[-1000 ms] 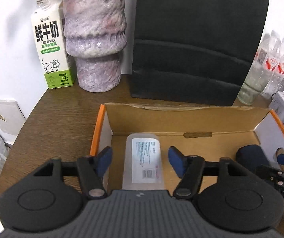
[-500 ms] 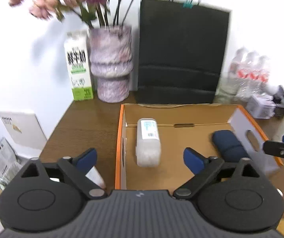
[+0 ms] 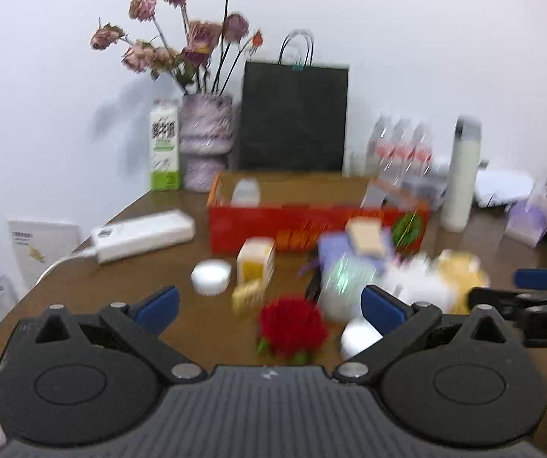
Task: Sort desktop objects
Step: 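Move the right tool to the plush sheep and grasp it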
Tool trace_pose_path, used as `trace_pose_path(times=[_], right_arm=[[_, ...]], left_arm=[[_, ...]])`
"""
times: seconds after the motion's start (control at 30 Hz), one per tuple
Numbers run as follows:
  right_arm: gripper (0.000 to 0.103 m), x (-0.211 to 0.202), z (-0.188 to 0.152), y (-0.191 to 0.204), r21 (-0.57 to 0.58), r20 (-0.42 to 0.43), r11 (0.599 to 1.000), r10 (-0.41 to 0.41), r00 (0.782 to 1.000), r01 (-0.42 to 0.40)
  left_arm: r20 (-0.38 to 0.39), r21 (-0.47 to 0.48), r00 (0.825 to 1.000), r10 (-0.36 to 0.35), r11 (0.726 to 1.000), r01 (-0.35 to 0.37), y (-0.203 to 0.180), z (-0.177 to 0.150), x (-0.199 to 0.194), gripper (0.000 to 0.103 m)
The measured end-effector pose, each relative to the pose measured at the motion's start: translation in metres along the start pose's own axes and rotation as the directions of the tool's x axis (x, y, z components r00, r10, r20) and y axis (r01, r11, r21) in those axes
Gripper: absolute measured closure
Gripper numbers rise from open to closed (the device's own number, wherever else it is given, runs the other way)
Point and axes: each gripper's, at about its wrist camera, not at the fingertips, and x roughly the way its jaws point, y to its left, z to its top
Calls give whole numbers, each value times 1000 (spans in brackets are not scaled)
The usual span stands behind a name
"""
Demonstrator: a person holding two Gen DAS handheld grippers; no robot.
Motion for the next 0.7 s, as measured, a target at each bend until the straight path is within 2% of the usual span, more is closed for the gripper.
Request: trace_pose_path(times=[0.07,0.13,0.27,0.33,0.4,0.57,0.7], right_arm=[[14,1,-11,1,12,-36,1000,-6,999,6],[15,1,-21,3,15,-50,1000,-4,999,5],[14,0,-25,4,24,-37,1000,1,999,0],[14,0,-26,1,57,-39,998,1,999,1],[14,0,-28,-4,94,-41,996,10,999,-6],[14,6,-24,-15,169,-63,986,6,998,5],[14,20,-6,-27,216,-65,976,-27,998,40]], left_arm=[[-45,-8,999,-11,1000,11,-1,-10,5,0],[-54,-13,998,-23,1000,22,0,-19,2,0],[-63,-3,998,-18,1000,18,-3,-26,5,0],[-91,2,996,-22,1000,22,-7,-28,9,0],[-87,4,996,-30,1000,31,-9,-27,7,0],[-130,-14,983,-133,991,133,-18,-21,12,0],[-108,31,987,-118,992,122,-23,-11,22,0]])
